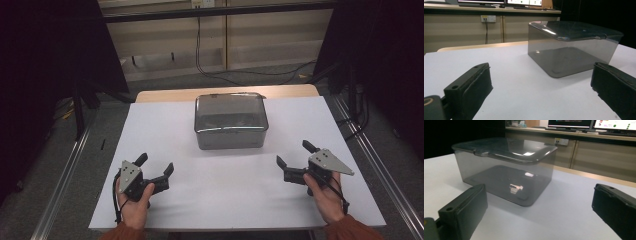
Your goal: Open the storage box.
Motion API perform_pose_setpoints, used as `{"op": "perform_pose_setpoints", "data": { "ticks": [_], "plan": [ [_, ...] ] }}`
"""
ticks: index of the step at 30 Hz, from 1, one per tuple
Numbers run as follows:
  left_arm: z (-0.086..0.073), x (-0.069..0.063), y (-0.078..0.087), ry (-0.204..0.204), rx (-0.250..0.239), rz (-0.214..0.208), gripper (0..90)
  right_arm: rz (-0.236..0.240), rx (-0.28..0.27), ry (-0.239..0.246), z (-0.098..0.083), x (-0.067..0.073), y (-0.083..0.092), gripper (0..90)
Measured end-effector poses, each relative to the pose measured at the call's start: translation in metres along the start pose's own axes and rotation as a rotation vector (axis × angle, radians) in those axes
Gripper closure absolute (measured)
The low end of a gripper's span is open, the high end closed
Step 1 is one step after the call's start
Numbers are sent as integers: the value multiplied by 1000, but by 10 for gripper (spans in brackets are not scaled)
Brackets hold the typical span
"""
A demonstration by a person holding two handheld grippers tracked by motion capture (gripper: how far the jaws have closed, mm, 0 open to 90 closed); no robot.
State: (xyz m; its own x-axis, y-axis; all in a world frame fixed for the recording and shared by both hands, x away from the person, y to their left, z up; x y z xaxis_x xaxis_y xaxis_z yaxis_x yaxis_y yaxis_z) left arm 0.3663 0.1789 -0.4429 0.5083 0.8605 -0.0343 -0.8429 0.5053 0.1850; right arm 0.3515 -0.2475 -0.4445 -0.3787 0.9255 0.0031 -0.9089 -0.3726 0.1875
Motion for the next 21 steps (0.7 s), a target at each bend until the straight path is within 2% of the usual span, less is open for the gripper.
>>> {"op": "perform_pose_setpoints", "data": {
  "ticks": [4,8,17,21],
  "plan": [
    [1,-1,0,0,-12,-2,30,33,-4,3,5,10,-13,0],
    [1,-1,0,-10,-8,-5,30,40,13,14,6,15,-22,0],
    [1,-1,-1,-19,-6,-5,29,58,6,15,13,24,-38,0],
    [1,0,-3,-4,-6,-3,28,66,6,29,16,28,-45,0]
  ]
}}
Point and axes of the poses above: each handheld gripper's, and its own axes: y roughly backward along the jaws, z roughly out of its top, x roughly to its left, the point moved 6 cm from there along -y, roughly forward along the jaws, and after that the axes turned 2 degrees about -y, right-handed, at the moved point
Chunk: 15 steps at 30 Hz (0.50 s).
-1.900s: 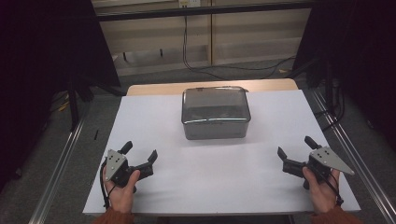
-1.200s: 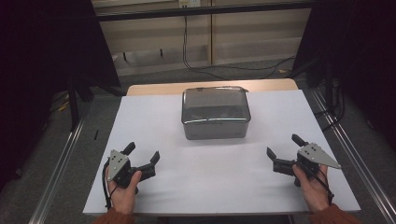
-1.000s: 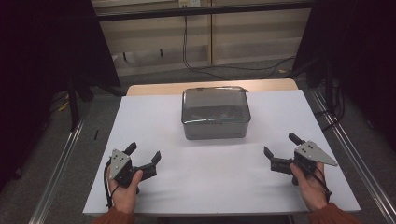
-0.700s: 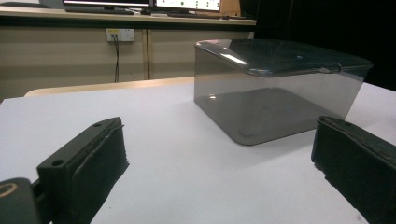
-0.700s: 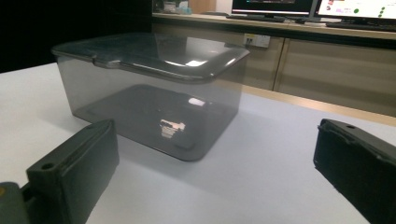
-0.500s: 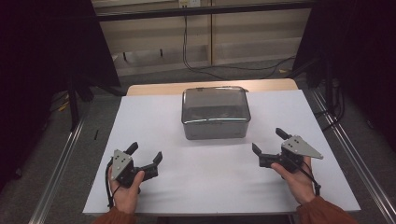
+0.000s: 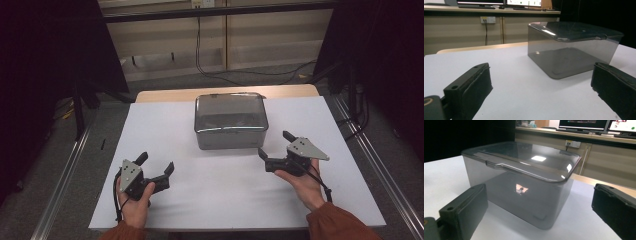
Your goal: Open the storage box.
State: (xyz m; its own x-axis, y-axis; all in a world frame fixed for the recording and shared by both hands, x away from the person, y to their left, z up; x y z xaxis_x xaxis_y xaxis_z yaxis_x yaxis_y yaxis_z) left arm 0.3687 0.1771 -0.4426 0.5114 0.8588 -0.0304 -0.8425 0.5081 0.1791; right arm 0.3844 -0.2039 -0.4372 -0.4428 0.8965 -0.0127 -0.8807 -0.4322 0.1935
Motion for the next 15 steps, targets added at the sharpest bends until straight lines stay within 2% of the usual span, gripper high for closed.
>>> {"op": "perform_pose_setpoints", "data": {
  "ticks": [5,9,12,15],
  "plan": [
    [0,-1,0,-8,1,-2,28,22,0,7,4,6,-8,2],
    [1,1,0,-8,-1,1,28,11,-8,42,8,8,-17,13],
    [0,1,0,-2,0,-3,28,17,-6,47,9,10,-23,14],
    [0,0,-1,1,1,-4,28,2,-1,105,12,12,-29,22]
  ]
}}
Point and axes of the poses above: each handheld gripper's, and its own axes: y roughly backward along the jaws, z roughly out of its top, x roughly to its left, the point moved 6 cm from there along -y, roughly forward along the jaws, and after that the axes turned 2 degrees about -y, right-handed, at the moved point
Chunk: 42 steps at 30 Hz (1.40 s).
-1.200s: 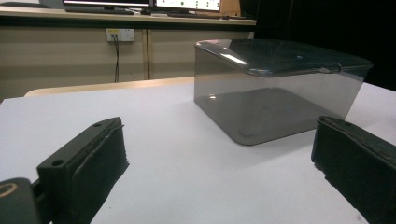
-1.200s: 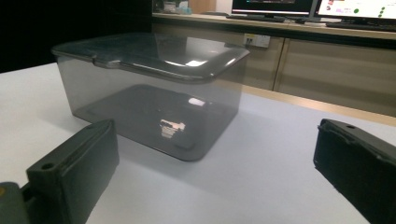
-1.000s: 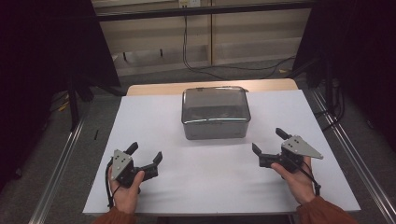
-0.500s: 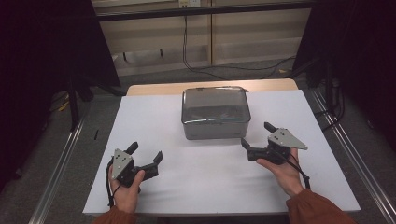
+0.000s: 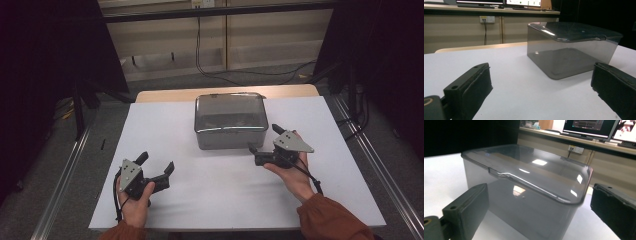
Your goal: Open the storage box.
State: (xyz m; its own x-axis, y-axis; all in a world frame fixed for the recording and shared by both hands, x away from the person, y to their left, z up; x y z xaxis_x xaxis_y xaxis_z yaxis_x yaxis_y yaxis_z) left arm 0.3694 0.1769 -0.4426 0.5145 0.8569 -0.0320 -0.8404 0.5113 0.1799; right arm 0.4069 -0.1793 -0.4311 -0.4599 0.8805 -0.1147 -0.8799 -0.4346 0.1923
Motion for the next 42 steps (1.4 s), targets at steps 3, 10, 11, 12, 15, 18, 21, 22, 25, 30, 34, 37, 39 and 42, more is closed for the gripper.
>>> {"op": "perform_pose_setpoints", "data": {
  "ticks": [3,10,11,12,15,18,21,22,25,30,34,37,39,42],
  "plan": [
    [0,-1,-1,-6,3,-7,28,-4,2,21,5,0,-7,26],
    [-1,-1,-3,-13,12,-10,28,-3,3,113,16,3,-19,50],
    [-1,-1,-3,-10,12,-13,28,1,9,116,16,4,-21,53],
    [-1,-1,-4,-9,13,-15,28,5,24,143,15,6,-23,54],
    [-1,-2,-4,-8,14,-13,28,22,39,255,14,14,-29,89],
    [-1,-3,-4,-21,14,-14,28,20,38,302,13,18,-31,95],
    [-1,-3,-4,-25,16,-12,28,19,47,393,12,23,-33,148],
    [-1,-3,-4,-25,14,-10,28,14,49,439,13,26,-34,156],
    [-1,-3,-4,-26,14,-11,27,5,53,503,14,27,-38,196],
    [-1,-3,-4,-39,25,-12,26,-19,76,641,11,30,-40,253],
    [-3,-2,-5,-45,37,-6,26,-26,85,732,9,36,-40,305],
    [-3,-2,-5,-56,43,-4,26,-29,86,814,10,41,-41,334],
    [-3,-2,-4,-56,44,-3,26,-7,92,835,10,47,-42,357],
    [-3,-2,-4,-60,45,-4,26,-18,90,889,11,52,-44,401]
  ]
}}
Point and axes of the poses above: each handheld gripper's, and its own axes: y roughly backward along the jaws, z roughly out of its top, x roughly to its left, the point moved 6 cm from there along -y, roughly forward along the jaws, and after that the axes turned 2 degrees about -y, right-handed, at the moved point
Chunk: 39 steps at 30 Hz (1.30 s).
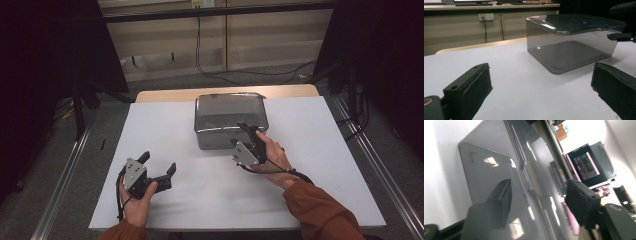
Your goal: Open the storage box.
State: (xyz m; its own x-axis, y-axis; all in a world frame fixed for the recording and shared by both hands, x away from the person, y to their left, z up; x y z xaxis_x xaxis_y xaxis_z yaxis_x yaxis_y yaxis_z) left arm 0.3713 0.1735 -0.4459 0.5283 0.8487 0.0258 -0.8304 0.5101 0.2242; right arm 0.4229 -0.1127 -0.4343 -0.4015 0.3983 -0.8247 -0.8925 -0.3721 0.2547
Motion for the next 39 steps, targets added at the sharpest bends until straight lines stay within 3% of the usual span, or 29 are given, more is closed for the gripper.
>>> {"op": "perform_pose_setpoints", "data": {
  "ticks": [7,13,21,26,39],
  "plan": [
    [0,0,0,7,9,-3,29,-1,23,89,3,4,-4,530],
    [-1,1,-1,15,24,-10,40,9,38,110,0,7,-8,606],
    [0,0,-3,14,28,-19,38,10,24,110,6,7,-9,695],
    [0,-1,-4,8,27,-25,38,-6,23,122,9,9,-10,708],
    [3,-10,-15,8,37,-80,46,13,7,87,15,7,-11,731]
  ]
}}
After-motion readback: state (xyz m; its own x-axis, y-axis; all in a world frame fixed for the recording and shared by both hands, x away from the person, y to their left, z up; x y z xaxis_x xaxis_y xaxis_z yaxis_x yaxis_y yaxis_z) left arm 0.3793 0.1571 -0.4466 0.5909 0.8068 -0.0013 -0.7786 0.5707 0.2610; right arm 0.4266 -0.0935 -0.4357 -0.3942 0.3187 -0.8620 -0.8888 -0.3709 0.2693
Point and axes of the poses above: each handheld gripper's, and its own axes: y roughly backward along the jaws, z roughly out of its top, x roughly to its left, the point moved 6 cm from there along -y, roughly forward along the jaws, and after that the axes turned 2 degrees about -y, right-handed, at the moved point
